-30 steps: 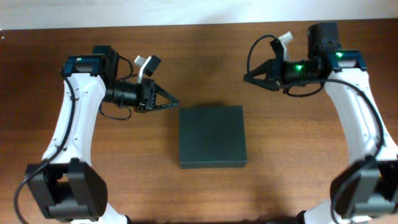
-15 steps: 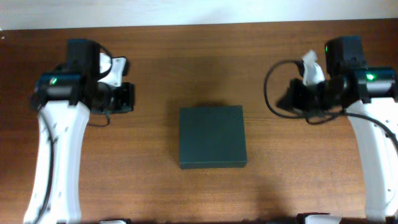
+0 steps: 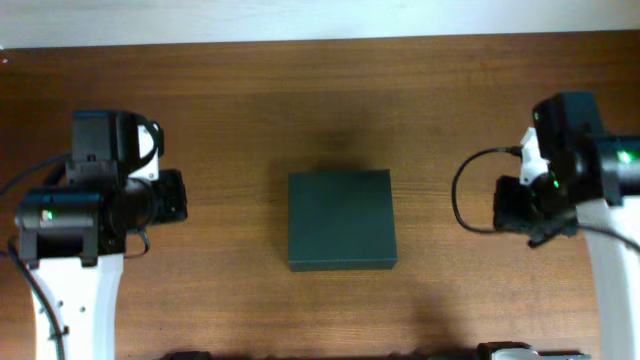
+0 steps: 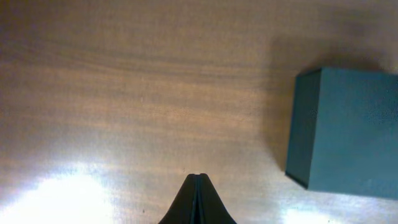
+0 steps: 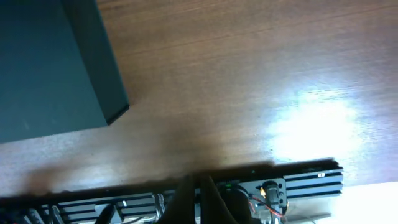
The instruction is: Pack container
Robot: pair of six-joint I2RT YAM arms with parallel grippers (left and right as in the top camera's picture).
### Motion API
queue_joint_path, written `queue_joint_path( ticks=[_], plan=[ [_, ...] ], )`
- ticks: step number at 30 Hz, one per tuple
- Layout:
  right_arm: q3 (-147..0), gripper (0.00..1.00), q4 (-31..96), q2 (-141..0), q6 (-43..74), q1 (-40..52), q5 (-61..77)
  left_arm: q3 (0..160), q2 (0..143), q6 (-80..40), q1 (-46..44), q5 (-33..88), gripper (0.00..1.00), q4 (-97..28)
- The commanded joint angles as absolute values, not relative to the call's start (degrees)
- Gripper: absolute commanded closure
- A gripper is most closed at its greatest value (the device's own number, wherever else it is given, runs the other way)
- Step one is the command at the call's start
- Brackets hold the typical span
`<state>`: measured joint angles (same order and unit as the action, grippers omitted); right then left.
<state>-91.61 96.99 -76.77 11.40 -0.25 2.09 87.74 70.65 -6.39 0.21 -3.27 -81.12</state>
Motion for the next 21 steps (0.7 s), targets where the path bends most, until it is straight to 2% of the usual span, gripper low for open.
queue_joint_path(
  ticks=[1, 7, 14, 17, 21],
  plan=[
    [-92.25, 0.96, 97.34, -69.78, 10.26, -0.43, 0.36, 83.59, 65.14, -8.6, 0.67, -3.42, 0.98, -80.66],
    [-88.68, 0.96, 97.32, -58.15, 10.33, -0.45, 1.1, 74.7, 54.5, -9.45, 0.67, 1.45, 0.98, -79.57],
    [-76.69, 0.96, 94.63, -42.35, 10.57, -0.45, 1.26, 66.11, 42.81, -13.32, 0.67, 4.23, 0.98, -79.83],
    [-72.6, 0.94, 89.14, -37.01, 10.55, -0.45, 2.44, 62.92, 39.79, -13.45, 0.67, 4.12, 0.98, -75.31],
    [-68.2, 0.91, 80.53, -33.82, 10.98, -0.45, 3.6, 57.65, 39.4, -16.47, 0.67, 4.08, 0.92, -65.93]
  ],
)
